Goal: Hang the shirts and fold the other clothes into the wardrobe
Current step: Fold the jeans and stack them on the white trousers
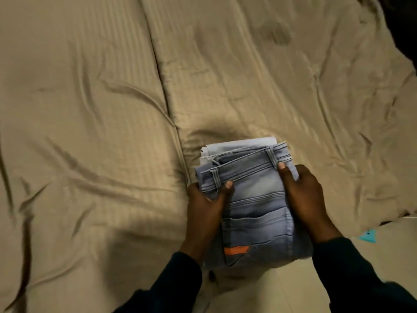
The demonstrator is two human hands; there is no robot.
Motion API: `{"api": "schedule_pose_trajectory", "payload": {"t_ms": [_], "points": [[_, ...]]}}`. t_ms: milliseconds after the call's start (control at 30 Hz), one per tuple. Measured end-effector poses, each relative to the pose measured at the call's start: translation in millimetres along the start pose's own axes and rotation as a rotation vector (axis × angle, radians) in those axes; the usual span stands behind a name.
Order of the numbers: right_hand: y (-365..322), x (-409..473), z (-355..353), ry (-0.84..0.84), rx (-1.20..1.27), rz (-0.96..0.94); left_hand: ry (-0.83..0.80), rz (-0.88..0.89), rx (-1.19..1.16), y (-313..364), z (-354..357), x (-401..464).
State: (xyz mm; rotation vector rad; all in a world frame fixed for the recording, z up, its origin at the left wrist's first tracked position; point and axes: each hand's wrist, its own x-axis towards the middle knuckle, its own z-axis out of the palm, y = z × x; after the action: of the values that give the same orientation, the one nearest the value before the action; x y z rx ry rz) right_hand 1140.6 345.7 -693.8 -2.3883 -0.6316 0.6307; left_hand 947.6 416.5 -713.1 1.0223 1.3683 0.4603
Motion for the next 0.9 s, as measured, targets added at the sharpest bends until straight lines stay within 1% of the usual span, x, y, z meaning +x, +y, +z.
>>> {"api": "schedule_pose_trajectory", "payload": {"t_ms": [33,67,100,133,167,200,233,267,333,433,600,733,900], "points": [[2.3,-0.6,1.1,0.021,-0.048,0.008,0.04,0.015,0.109,-1.9,5.9,-0.3],[5.3,-1.2,4.1,0.062,-0.102,-0.002,0.14,0.062,0.308,-3.1,11.6,-1.8],[7.3,0.2,8.0,0.144,-0.165,-0.067,0.24,0.147,0.499,-2.2,18.5,-3.3],[6.5,-1.7,13.5,0.219,-0.22,-0.164,0.299,0.294,0.642,-1.3,25.0,-5.8],[3.7,-2.8,18.5,0.259,-0.27,-0.266,0.302,0.469,0.746,0.2,32.1,-5.6],[0.6,-4.6,22.5,0.253,-0.339,-0.377,0.247,0.626,0.829,-1.1,37.1,-2.7],[0.5,-5.5,27.5,0.195,-0.435,-0.479,0.181,0.736,0.899,-3.5,40.3,2.6],[1.9,-6.7,33.3,0.12,-0.528,-0.551,0.131,0.78,0.953,-5.7,41.2,8.1],[12.3,-3.3,43.0,0.009,-0.617,-0.59,0.078,0.777,1.006,-13.1,40.9,23.2],[21.8,7.1,52.6,-0.046,-0.636,-0.518,0.052,0.721,1.037,-21.4,44.8,39.7],[30.6,16.1,64.3,-0.064,-0.655,-0.525,0.096,0.689,1.063,-31.8,50.5,51.7],[37.4,20.5,71.0,-0.057,-0.671,-0.535,0.146,0.714,1.066,-39.1,53.9,58.2],[38.8,20.9,74.9,-0.04,-0.687,-0.542,0.163,0.724,1.065,-45.1,55.4,63.6]]}}
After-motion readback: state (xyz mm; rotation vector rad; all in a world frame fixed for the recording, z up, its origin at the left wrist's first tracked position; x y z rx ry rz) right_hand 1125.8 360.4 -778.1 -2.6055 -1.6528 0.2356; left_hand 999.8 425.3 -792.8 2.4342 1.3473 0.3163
